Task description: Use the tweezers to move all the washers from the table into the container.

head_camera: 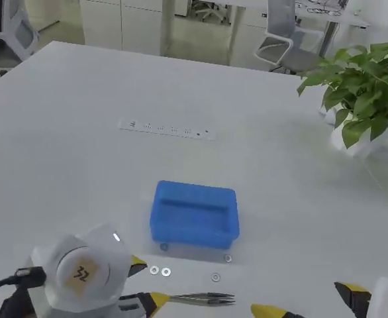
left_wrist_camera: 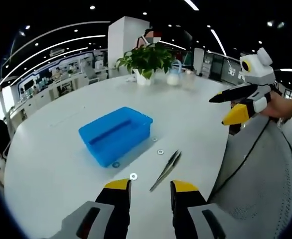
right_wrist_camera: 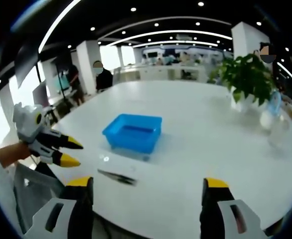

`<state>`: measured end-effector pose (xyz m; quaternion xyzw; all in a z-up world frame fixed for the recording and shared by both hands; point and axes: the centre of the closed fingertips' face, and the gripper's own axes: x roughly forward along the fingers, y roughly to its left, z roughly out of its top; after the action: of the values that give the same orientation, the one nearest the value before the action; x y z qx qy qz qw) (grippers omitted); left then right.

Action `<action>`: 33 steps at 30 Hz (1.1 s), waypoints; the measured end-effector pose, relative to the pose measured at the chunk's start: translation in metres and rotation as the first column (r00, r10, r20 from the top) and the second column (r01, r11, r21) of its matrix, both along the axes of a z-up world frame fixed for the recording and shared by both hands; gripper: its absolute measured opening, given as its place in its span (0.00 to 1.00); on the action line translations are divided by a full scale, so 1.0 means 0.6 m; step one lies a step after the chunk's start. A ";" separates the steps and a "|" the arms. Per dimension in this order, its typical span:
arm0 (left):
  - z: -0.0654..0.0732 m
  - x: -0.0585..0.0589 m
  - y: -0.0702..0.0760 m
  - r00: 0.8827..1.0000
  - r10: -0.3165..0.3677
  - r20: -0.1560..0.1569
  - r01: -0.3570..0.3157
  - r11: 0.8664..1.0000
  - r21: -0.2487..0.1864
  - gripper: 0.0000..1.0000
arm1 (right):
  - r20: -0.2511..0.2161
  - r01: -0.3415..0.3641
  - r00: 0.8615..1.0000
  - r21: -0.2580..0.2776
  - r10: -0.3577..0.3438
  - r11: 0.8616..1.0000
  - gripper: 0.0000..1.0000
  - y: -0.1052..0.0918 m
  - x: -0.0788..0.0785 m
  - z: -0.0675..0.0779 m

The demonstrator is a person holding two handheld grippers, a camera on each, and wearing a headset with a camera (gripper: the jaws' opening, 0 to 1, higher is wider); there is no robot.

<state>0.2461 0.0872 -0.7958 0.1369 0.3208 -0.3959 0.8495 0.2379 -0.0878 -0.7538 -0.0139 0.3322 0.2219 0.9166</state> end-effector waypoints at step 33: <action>-0.104 0.002 -0.036 0.959 -0.274 -0.073 0.283 0.942 0.178 0.00 | -0.005 -0.077 0.997 -0.011 0.077 0.997 0.86 0.033 0.000 0.000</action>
<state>0.2473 0.0653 -0.8582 0.2506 0.3536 -0.4834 0.7606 0.2382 -0.0681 -0.7538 -0.0313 0.3348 0.2550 0.9066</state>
